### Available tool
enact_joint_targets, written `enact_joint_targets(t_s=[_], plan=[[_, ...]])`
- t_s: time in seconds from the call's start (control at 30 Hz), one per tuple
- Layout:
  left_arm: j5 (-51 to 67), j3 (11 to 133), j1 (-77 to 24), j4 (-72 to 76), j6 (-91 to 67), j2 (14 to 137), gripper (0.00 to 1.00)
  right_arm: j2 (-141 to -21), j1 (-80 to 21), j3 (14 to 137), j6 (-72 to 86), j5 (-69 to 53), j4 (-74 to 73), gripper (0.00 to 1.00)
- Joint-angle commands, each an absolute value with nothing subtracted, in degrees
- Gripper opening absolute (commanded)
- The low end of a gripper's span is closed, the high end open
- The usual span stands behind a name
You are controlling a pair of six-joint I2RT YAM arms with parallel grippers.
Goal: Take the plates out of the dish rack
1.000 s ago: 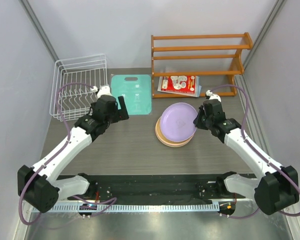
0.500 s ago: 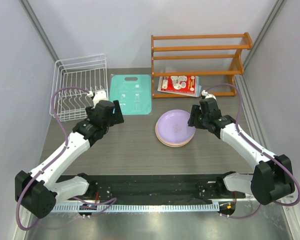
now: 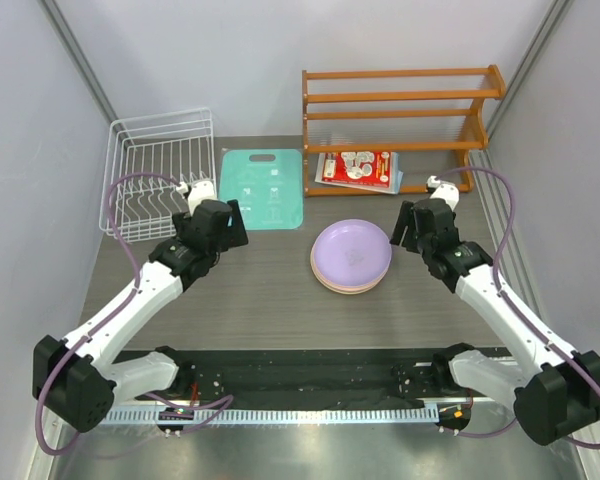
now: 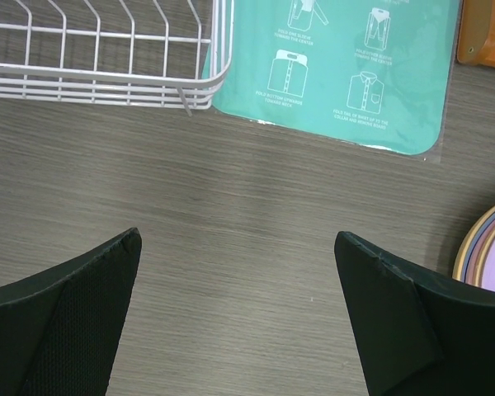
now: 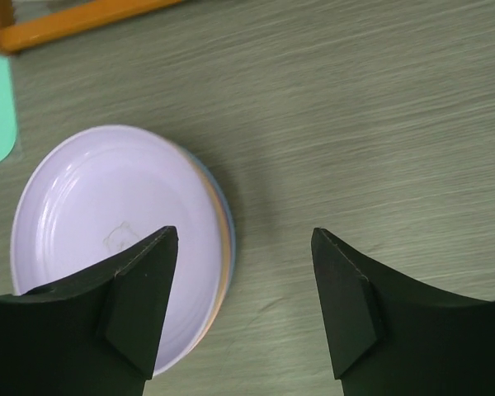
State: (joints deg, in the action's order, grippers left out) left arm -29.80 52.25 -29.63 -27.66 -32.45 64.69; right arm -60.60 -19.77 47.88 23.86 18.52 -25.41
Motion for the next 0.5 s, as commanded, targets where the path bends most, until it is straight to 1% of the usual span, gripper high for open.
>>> enact_joint_targets(t_s=[0.0, 0.07, 0.13, 0.17, 0.2, 0.3, 0.37, 0.4, 0.47], plan=[[-33.48, 52.83, -29.62, -22.16, -32.26, 63.81, 0.99, -58.54, -19.78, 41.85, 22.76, 30.92, -18.66, 0.72], [-34.36, 51.6, -29.62, -18.48, -31.82, 63.55, 0.99, -56.17, -19.95, 36.95, 21.89, 34.35, -15.13, 0.72], [-34.71, 51.59, -29.62, -17.67, -31.29, 63.28, 0.99, -53.63, -20.47, 32.98, 20.4, 35.94, -8.02, 0.74], [-35.24, 51.16, -29.62, -16.62, -31.2, 63.19, 0.99, -50.57, -20.65, 28.7, 19.52, 36.99, -5.39, 0.8], [-36.03, 50.63, -29.62, -16.0, -30.94, 62.85, 1.0, -49.23, -20.74, 26.48, 19.08, 37.96, -0.31, 0.98], [-37.79, 47.82, -29.62, -12.93, -29.1, 61.53, 0.99, -44.31, -21.36, 18.3, 14.16, 40.16, 11.64, 1.0], [-39.98, 44.84, -29.62, -10.21, -27.35, 60.21, 0.99, -42.37, -21.36, 16.53, 12.48, 41.48, 13.62, 1.0], [-40.77, 43.69, -29.62, -8.89, -26.55, 59.86, 1.0, -42.19, -21.53, 16.44, 12.31, 45.14, 14.93, 1.0], [-42.88, 40.8, -29.62, -4.68, -24.1, 58.8, 1.0, -42.71, -21.71, 15.13, 9.69, 47.71, 18.0, 1.0]])
